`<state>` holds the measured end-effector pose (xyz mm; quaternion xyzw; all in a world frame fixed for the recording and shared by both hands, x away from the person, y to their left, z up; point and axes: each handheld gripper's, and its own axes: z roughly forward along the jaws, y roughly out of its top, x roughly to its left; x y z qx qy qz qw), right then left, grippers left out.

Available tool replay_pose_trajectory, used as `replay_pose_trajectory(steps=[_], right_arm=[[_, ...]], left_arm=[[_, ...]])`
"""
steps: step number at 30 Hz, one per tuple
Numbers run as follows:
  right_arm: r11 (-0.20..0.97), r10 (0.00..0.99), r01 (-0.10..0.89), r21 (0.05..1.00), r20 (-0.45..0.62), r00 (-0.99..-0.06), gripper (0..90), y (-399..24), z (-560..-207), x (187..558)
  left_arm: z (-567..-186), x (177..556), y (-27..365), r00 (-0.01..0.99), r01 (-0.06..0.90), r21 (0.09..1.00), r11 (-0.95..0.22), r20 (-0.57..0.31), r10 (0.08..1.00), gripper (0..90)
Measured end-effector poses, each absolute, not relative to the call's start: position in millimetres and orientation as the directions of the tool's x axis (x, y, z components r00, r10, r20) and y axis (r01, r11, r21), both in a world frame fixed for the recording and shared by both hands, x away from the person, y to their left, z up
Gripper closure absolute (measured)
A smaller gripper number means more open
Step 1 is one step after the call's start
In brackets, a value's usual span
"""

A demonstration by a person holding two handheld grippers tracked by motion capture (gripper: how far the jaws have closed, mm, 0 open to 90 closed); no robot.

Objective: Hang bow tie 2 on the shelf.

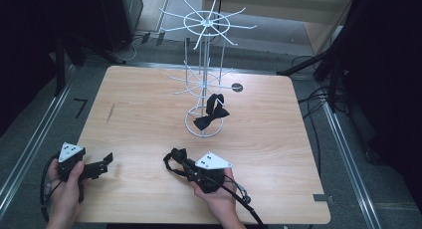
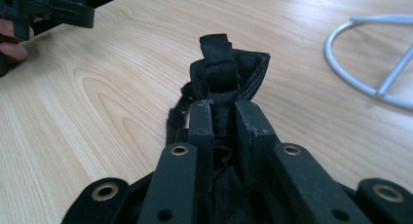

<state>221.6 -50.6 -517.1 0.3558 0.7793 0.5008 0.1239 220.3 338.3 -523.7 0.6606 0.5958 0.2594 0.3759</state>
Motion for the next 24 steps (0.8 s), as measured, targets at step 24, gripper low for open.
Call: replay_pose_trajectory(steps=[24], right_arm=[[0.193, 0.694, 0.357, 0.914, 0.130, -0.708, 79.0, -60, -486, 220]], left_arm=[[-524, 220, 338, 0.157, 0.595, 0.804, -0.011, -0.103, 0.982, 0.0]])
